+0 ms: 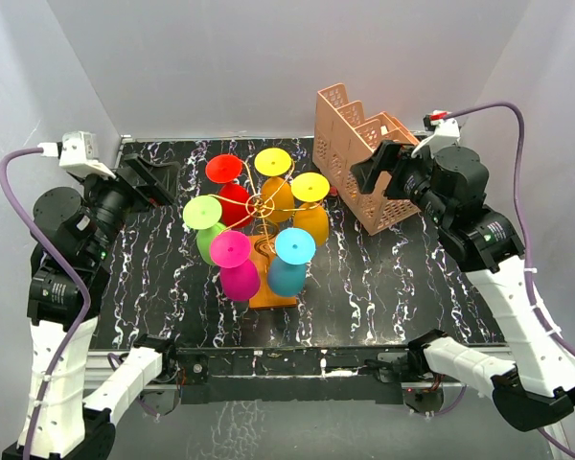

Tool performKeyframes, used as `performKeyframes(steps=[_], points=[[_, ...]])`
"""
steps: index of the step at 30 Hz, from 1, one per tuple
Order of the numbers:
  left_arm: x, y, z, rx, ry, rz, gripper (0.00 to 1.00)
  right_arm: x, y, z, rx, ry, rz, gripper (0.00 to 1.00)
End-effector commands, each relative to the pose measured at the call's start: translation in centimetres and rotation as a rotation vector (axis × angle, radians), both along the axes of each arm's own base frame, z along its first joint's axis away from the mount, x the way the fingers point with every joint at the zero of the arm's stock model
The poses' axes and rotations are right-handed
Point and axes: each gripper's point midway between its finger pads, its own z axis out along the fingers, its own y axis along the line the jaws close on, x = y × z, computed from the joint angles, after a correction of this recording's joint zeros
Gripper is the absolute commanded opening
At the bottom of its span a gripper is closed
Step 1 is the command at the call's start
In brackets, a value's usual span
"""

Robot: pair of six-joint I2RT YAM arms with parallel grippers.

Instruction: Take the wine glass off the wine glass rack

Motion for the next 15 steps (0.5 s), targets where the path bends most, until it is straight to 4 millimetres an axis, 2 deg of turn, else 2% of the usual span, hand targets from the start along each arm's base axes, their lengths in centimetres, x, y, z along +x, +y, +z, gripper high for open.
performKeyframes(steps=[1,5,10,15], points=[[-0.5,-1.6,0.7,-0.038,0.002,-0.091,0.97,-2.0,1.7,3.9,0.13,-0.064,0.103,0.98],[-0.7,-2.6,0.6,-0.053,0.025,-0.149,0.97,-3.5,3.9,4.5,0.196,-0.039,0.236,0.98],[-0.9,-3.7,0.7,-0.072,0.037,-0.208,0.97,-5.0,6.6,4.1,0.261,0.002,0.399,0.98],[-1.1,-4.2,0.7,-0.081,0.042,-0.242,0.97,-4.6,7.7,2.8,0.261,0.041,0.453,0.98]])
